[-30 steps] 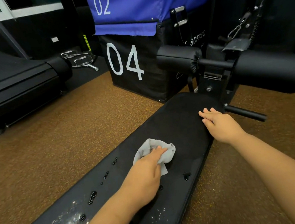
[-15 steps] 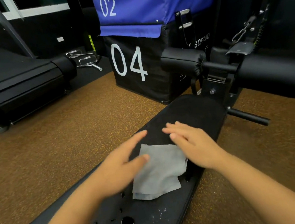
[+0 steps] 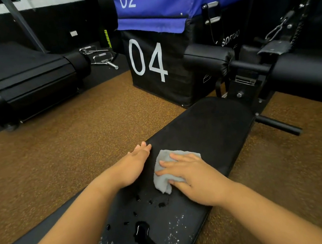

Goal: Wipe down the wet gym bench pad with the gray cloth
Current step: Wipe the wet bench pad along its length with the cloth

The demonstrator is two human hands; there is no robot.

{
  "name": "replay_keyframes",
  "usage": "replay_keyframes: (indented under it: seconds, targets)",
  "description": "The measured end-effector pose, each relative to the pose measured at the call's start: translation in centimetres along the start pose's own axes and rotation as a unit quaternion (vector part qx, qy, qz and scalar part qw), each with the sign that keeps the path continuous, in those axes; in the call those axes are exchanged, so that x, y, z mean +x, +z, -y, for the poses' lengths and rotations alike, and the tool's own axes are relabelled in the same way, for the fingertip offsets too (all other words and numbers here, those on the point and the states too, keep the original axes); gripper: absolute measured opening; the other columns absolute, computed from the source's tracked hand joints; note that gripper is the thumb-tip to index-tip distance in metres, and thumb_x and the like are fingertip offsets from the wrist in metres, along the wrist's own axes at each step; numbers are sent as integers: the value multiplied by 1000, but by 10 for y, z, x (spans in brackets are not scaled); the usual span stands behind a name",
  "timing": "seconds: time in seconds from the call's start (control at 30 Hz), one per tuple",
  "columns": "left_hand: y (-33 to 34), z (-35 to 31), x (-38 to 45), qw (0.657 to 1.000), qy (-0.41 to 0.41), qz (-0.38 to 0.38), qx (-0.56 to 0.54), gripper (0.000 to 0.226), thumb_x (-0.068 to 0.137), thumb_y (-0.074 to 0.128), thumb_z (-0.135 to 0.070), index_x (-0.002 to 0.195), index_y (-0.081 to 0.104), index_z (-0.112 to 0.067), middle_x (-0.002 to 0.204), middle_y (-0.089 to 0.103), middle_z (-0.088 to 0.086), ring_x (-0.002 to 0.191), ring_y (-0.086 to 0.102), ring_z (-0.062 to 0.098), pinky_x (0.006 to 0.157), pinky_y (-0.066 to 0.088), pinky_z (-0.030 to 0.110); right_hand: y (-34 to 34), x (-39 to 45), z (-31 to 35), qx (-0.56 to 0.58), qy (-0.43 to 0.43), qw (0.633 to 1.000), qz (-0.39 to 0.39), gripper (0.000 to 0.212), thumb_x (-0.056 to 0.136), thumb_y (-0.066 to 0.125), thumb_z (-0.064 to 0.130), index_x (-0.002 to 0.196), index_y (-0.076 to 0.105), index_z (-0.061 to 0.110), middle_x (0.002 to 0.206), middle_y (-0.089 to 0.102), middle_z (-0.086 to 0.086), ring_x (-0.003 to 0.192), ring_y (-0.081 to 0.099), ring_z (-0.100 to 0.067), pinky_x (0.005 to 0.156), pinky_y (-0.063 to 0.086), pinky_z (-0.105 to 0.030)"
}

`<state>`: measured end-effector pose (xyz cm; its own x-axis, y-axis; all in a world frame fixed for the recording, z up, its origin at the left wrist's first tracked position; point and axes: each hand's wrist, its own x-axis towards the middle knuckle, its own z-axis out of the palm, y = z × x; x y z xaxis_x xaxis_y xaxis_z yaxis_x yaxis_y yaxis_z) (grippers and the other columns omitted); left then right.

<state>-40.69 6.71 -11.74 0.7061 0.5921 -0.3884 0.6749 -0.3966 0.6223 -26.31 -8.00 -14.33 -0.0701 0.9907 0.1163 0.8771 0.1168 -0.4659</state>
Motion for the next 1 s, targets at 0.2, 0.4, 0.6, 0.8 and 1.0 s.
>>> replay_keyframes:
  seconds: [0.2, 0.4, 0.6, 0.8, 1.0]
  targets:
    - [13, -5, -4, 996, 28, -25, 85, 50, 104, 12, -29, 153, 5, -18, 161, -9, -1, 148, -11, 11, 118, -9, 31, -12, -20, -7, 31, -35, 998, 44, 42, 98, 45, 11, 134, 52, 30, 149, 38, 11, 135, 15, 10, 107, 2, -1]
    - [28, -1, -7, 981, 28, -58, 184, 55, 104, 16, -30, 152, -5, -17, 160, -16, 0, 147, -18, 13, 117, -12, 33, -15, -44, -10, 55, -60, 994, 72, 39, 96, 48, 13, 129, 57, 32, 143, 48, 15, 138, 23, 10, 111, 13, -8]
    - [37, 7, -2, 972, 37, -98, 211, 59, 102, 17, -40, 152, -9, -22, 160, -19, -3, 146, -20, 12, 118, -13, 32, -30, -35, -18, 33, -5, 994, -102, 31, 93, 50, 7, 117, 65, 20, 129, 60, 9, 134, 32, 2, 114, 20, -23]
    - [37, 6, -1, 970, 30, -96, 222, 60, 101, 17, -40, 152, -10, -22, 159, -20, -2, 146, -21, 12, 118, -14, 33, -19, -20, -21, -31, 118, 992, -27, 35, 97, 43, 43, 132, 47, 47, 156, 23, 15, 147, 5, -17, 116, 2, -39]
    - [37, 5, 0, 970, 27, -91, 223, 60, 102, 17, -39, 152, -11, -22, 159, -22, -2, 145, -23, 13, 117, -15, 33, 1, -37, -15, 45, 36, 992, -108, 37, 91, 50, 24, 127, 59, 30, 137, 54, 12, 127, 33, 5, 110, 26, -22]
